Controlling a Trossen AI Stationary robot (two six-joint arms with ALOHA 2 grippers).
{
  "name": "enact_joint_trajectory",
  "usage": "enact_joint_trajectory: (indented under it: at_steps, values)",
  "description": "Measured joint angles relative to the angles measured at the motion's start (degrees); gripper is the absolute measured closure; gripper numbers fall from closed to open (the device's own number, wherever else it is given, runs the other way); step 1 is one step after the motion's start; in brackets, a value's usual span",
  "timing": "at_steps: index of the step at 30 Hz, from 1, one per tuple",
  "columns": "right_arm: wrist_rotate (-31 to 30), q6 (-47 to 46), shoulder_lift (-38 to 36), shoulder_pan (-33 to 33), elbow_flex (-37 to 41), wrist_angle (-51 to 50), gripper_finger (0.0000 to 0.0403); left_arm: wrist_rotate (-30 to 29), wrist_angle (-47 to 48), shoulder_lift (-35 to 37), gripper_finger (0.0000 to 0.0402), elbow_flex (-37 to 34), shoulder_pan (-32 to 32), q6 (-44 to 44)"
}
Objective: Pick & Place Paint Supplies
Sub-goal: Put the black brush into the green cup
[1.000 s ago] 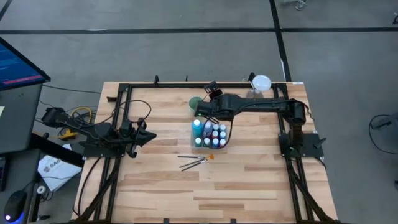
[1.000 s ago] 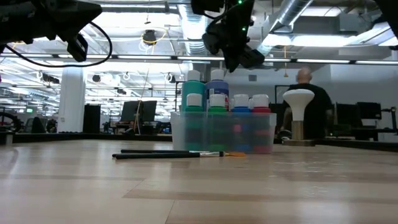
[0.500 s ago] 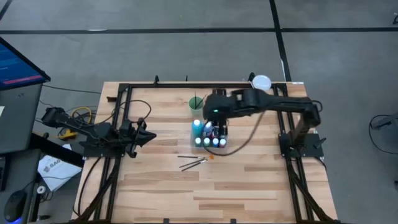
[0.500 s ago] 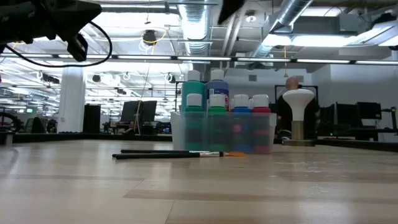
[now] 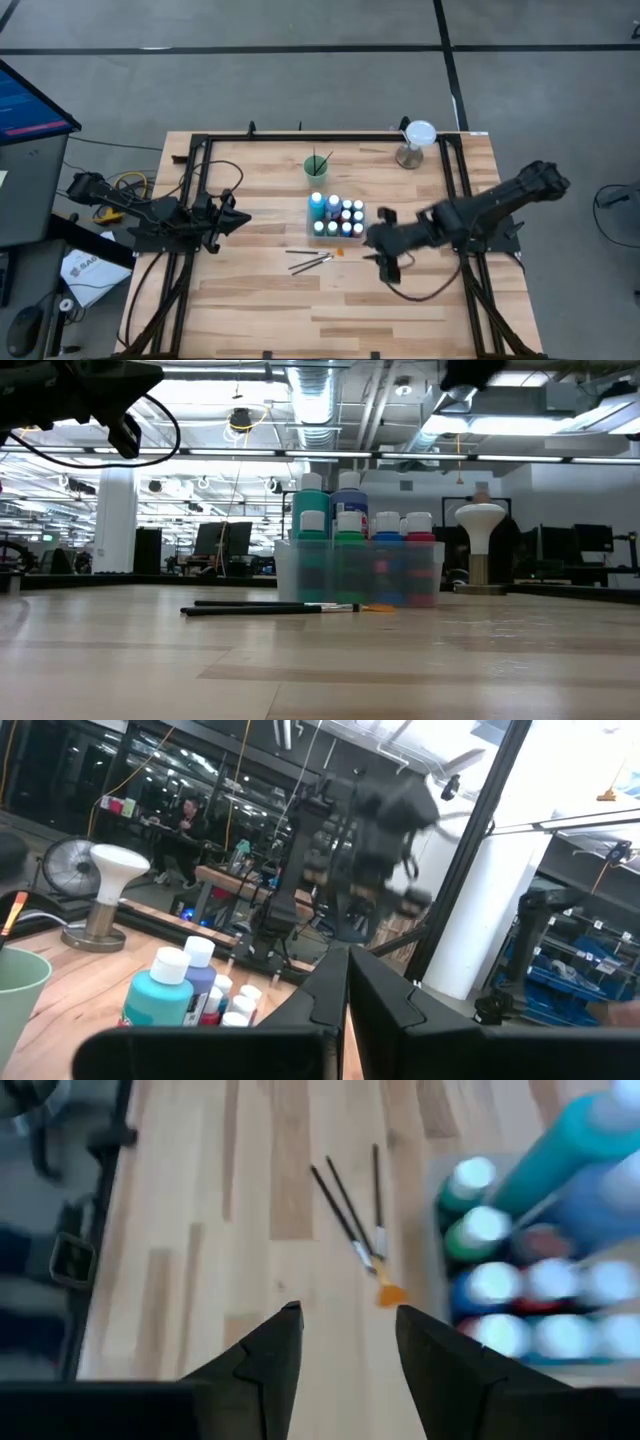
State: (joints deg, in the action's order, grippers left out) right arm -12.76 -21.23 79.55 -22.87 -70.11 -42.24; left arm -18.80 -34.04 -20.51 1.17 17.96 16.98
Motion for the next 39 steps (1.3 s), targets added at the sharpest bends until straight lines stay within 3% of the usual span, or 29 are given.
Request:
enact_joint_trajectory:
  at_steps: [4,8,19,28,39]
  values:
    - [-6.0,-7.4,-1.5,-4.0,14.1,19.5,0.0243,-0.1,0.0,0.0,0.0394,0.0,0.0,0.0]
    - [-11.7,-12.2,2.4,-5.9,23.6,34.6,0.0241,-0.1,-0.1,0.0,0.0394,0.0,0.0,0.0]
    - [-14.5,-11.4,19.8,-4.5,26.1,50.5,0.024,-0.1,-0.4,0.0,0.0394,0.0,0.0,0.0]
    - [-22.3,-12.3,24.8,-3.1,23.2,50.6,0.024,-0.1,-0.5,0.0,0.0394,0.0,0.0,0.0]
    - [-22.0,-11.8,24.8,-1.6,22.4,50.2,0.0246,0.0,-0.8,0.0,0.0394,0.0,0.0,0.0]
